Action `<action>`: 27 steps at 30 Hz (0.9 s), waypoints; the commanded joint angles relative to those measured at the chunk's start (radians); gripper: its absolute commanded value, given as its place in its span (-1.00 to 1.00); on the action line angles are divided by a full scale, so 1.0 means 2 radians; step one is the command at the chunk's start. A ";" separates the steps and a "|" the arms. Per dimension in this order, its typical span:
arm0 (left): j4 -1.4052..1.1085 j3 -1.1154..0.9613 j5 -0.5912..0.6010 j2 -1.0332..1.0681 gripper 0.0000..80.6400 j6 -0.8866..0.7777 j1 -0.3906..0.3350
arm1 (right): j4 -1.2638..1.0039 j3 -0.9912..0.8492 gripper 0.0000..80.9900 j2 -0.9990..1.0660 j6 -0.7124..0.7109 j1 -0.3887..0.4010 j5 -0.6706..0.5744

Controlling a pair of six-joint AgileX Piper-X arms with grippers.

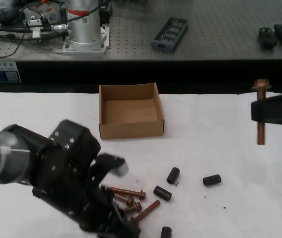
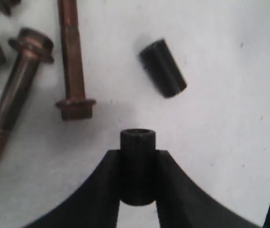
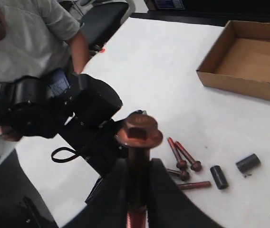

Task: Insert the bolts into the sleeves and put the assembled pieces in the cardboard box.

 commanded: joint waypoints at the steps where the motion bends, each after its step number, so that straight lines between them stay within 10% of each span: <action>1: -0.044 0.006 0.001 -0.045 -0.74 -0.044 -0.001 | -0.090 0.043 -0.89 -0.003 0.067 0.000 -0.051; 12: -0.398 0.163 -0.133 -0.221 -0.74 -0.343 -0.029 | -0.275 0.125 -0.89 0.004 0.185 0.000 -0.060; 27: -0.425 0.175 -0.153 -0.222 -0.74 -0.388 -0.159 | -0.311 0.126 -0.89 0.059 0.200 0.065 -0.079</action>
